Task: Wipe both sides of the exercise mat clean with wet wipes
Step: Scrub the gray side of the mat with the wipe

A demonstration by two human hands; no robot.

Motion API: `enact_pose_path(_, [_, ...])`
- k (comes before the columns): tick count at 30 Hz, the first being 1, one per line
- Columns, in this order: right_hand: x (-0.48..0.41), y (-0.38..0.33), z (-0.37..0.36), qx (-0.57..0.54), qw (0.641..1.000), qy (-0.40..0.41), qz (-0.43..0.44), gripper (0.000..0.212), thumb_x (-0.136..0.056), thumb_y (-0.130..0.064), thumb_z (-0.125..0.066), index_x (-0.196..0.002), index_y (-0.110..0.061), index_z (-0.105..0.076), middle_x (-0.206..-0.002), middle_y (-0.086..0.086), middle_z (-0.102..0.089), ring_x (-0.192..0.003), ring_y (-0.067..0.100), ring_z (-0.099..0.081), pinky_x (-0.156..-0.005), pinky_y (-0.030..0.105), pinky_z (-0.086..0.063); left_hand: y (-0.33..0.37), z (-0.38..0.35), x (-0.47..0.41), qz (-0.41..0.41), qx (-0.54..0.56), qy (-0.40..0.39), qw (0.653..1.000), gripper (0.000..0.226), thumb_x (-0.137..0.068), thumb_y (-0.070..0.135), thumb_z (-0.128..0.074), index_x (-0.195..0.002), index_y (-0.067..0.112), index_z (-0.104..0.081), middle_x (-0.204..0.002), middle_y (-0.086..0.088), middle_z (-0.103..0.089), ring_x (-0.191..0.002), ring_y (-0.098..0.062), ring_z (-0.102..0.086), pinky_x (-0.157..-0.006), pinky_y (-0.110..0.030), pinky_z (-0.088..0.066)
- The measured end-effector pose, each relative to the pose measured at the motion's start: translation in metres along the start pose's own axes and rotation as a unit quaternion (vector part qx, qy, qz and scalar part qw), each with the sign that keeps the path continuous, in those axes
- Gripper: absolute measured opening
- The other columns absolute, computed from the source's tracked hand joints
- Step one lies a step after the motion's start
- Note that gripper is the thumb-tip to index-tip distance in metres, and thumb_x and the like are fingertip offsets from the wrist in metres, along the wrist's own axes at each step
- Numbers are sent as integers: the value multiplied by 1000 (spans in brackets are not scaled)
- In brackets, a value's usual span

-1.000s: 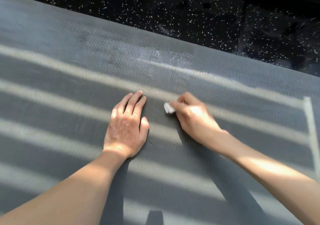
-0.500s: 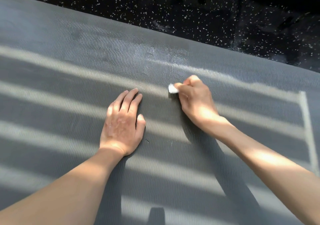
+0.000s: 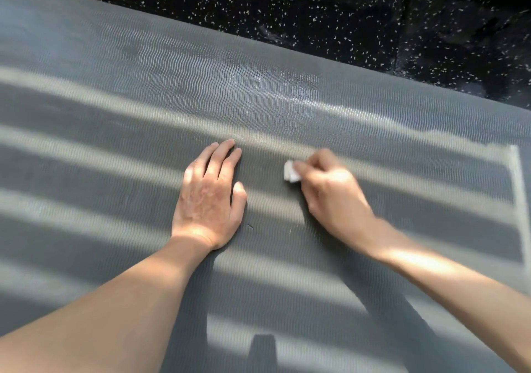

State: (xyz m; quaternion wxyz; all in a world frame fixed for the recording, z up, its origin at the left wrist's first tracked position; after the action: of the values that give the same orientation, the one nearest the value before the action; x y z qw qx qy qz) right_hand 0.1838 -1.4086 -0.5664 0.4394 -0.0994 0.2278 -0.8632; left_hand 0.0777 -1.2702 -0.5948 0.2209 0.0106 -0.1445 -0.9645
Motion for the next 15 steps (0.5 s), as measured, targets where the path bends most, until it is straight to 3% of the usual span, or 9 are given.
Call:
enact_pose_path(1, [15, -13, -8, -9, 999, -40, 2, 23, -94, -26, -45, -94, -11, -62, -86, 7, -51, -68, 27, -51, -59, 38, -46, 0, 0, 0, 0, 0, 0, 1000, 59, -88, 32, -35, -140, 7, -48, -151, -5, -42, -139, -27, -35, -110, -46, -33])
enact_pose_path(3, [40, -36, -20, -12, 993, -81, 85, 24, -98, -32, -40, -100, -18, -59, -93, 4, -52, -76, 23, -49, -66, 38, -41, 1, 0, 0, -2, -1, 1, 1000, 59, -88, 32, -35, -140, 7, -48, -151, -6, -42, -138, -27, -35, -109, -46, -33])
enact_pose_path(5, [26, -27, -18, -32, 991, -107, 67, 19, -97, -31, -45, -100, -20, -61, -93, 1, -51, -77, 22, -52, -66, 35, -44, 1, 1, 0, -2, -2, 3, 1000, 59, -88, 32, -35, -140, 7, -48, -151, -6, -42, -138, -27, -35, -109, -45, -32])
enact_pose_path(9, [-3, 3, 2, -5, 1000, -10, 1, 16, -89, -10, -53, -96, -7, -67, -86, 9, -54, -66, 32, -57, -58, 36, -51, 2, 1, 1, -3, 2, 3, 1000, 60, -89, 33, -33, -140, 7, -48, -151, -6, -42, -139, -27, -34, -110, -45, -31])
enact_pose_path(12, [37, -14, -22, -12, 997, -69, -20, 21, -92, -39, -52, -85, -19, -57, -73, -4, -51, -68, 16, -50, -64, 36, -39, 2, 1, 1, -4, 8, 5, 1000, 59, -88, 32, -34, -140, 7, -48, -151, -6, -43, -139, -27, -34, -110, -45, -31])
enact_pose_path(15, [66, -52, -34, -6, 987, -130, 96, 35, -88, -55, -41, -88, -22, -51, -72, -9, -47, -67, 10, -44, -61, 27, -36, 2, 3, 1, -6, 9, 10, 1000, 59, -89, 31, -34, -140, 6, -48, -150, -7, -43, -139, -27, -34, -110, -46, -31])
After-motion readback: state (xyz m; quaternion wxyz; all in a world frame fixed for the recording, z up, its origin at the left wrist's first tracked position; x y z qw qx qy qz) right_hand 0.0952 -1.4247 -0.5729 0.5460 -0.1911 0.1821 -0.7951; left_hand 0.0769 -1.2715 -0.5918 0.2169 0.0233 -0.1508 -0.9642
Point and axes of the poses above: each hand's wrist, its own x-axis away from the middle knuckle, its own z-axis out of the back of the hand, y = z × x, the point moved 8 cm from there along -x, towards the middle knuckle
